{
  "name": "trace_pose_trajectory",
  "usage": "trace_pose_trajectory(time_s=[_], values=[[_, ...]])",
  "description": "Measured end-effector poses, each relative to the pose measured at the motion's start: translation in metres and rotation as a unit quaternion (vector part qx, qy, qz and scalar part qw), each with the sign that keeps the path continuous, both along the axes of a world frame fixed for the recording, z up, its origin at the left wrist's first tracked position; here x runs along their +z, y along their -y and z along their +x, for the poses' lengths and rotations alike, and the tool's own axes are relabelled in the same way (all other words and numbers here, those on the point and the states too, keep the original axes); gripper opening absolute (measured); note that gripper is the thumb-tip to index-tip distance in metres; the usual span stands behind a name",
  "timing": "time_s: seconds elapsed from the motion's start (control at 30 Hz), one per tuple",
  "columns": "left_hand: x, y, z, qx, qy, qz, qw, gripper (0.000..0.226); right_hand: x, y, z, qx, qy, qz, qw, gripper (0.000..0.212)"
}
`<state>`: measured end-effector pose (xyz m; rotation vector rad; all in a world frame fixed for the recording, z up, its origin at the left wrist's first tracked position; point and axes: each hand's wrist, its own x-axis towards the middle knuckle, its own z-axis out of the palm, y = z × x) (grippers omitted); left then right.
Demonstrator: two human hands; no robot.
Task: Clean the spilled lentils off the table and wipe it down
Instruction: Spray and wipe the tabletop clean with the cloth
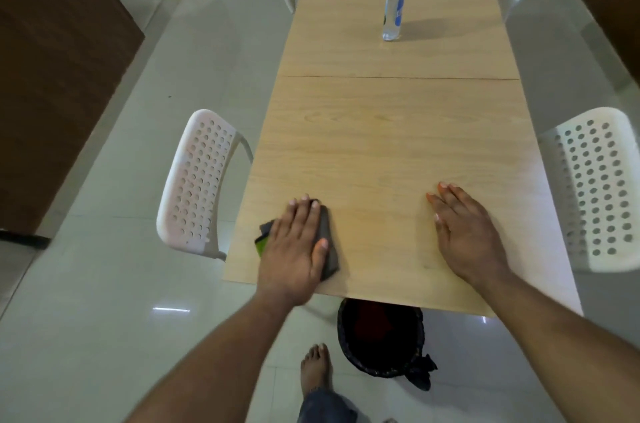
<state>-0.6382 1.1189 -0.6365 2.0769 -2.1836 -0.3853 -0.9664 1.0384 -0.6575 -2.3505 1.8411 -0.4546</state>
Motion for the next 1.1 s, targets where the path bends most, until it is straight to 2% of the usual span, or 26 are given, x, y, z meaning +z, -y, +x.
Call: trace_pose_trajectory(time_s=[0.1, 0.17, 0.27, 0.37, 0.43, 0.53, 0.67, 0.77, 0.87, 0.97, 1.1], values=[[-0.002, 0.043, 0.001, 0.059, 0.017, -0.009, 0.998, 0.071, -0.005, 0.000, 0.000, -0.003, -0.015, -0.004, 1.000, 0.055], [-0.004, 0.074, -0.026, 0.080, 0.022, -0.010, 0.997, 0.074, -0.012, 0.002, -0.002, -0.002, -0.012, -0.013, 1.000, 0.053], [-0.007, 0.081, -0.092, 0.031, 0.006, -0.015, 0.999, 0.073, -0.015, 0.001, -0.007, 0.001, -0.008, -0.018, 1.000, 0.052], [-0.007, 0.029, -0.143, -0.015, -0.022, -0.026, 0.999, 0.069, -0.015, 0.002, -0.011, 0.007, -0.004, -0.014, 1.000, 0.052], [-0.006, -0.014, -0.135, -0.016, -0.023, -0.024, 0.999, 0.068, -0.015, 0.003, -0.011, 0.012, -0.001, -0.011, 1.000, 0.052], [-0.004, -0.043, -0.082, 0.033, 0.003, -0.008, 0.999, 0.068, -0.010, 0.001, -0.008, 0.007, -0.004, 0.004, 1.000, 0.053], [-0.007, -0.005, -0.029, 0.114, 0.022, -0.001, 0.993, 0.070, -0.008, 0.000, -0.003, 0.001, -0.009, 0.006, 1.000, 0.052], [-0.007, 0.047, -0.056, 0.148, 0.024, -0.001, 0.989, 0.075, -0.012, 0.000, -0.005, 0.002, -0.014, 0.004, 1.000, 0.052], [-0.007, 0.068, -0.119, 0.088, 0.008, -0.007, 0.996, 0.074, -0.013, 0.000, -0.008, 0.004, -0.013, 0.003, 1.000, 0.052], [-0.008, 0.033, -0.162, 0.011, -0.011, -0.021, 1.000, 0.070, -0.012, -0.001, -0.011, 0.005, -0.002, 0.010, 1.000, 0.054], [-0.006, -0.008, -0.136, -0.044, -0.007, -0.005, 0.999, 0.070, -0.005, -0.004, -0.007, 0.002, 0.000, 0.023, 1.000, 0.055]])
